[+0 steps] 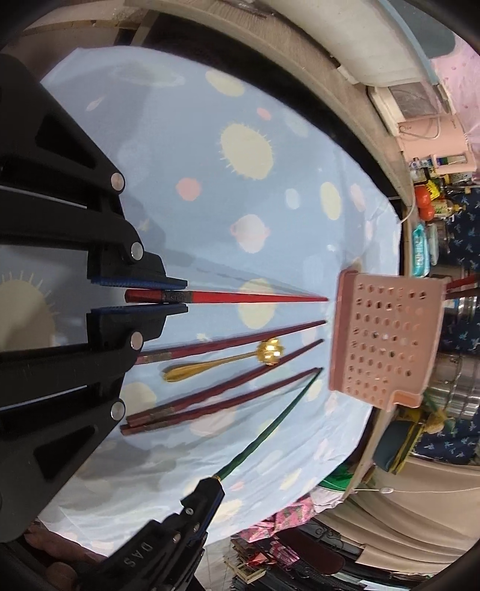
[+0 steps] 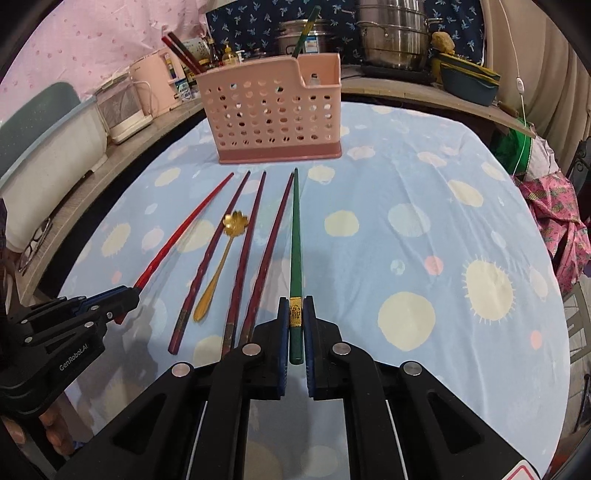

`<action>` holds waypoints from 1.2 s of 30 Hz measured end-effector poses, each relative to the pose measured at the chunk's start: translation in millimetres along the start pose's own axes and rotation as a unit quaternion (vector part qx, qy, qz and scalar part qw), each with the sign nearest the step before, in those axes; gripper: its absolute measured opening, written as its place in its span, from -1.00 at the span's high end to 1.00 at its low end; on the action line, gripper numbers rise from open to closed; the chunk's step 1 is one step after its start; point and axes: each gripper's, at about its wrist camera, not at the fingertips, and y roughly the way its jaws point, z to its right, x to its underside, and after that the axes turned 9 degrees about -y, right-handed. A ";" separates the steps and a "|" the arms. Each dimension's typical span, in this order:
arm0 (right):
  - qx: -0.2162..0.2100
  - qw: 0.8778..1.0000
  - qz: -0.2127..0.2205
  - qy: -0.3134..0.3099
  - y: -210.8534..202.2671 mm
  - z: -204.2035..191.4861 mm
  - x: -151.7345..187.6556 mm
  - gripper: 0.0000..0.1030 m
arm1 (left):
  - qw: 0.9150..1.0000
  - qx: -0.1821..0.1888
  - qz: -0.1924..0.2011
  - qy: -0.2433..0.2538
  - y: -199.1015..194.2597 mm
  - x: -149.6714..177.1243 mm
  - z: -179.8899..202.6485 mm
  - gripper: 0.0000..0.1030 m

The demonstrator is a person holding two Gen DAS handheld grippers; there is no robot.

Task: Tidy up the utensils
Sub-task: 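Carry the red and green chopsticks up to the pink holder with both tools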

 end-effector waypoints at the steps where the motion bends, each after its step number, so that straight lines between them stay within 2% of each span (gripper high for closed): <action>1: 0.001 1.000 0.008 0.002 -4.1 2.3 -4.9 0.87 | 1.000 0.000 0.006 -0.002 -3.6 -4.4 -0.6 0.86; 8: 0.004 0.997 0.069 0.021 -32.6 24.1 -47.6 0.87 | 0.997 0.003 0.072 -0.013 -37.1 -50.5 -5.2 0.86; 15: 0.011 0.991 0.132 0.026 -59.3 39.3 -92.1 0.87 | 0.991 0.012 0.135 -0.017 -67.0 -98.5 0.2 0.86; 23: 0.015 0.985 0.173 0.020 -74.5 44.0 -132.1 0.87 | 0.982 0.019 0.185 -0.013 -85.1 -145.4 13.2 0.87; 28: 0.005 0.980 0.200 0.024 -87.4 49.8 -154.4 0.87 | 0.977 0.034 0.209 -0.009 -100.1 -170.4 23.8 0.87; 36: -0.030 0.967 0.252 0.037 -112.4 59.6 -198.5 0.87 | 0.963 0.080 0.258 -0.010 -136.0 -215.1 41.7 0.87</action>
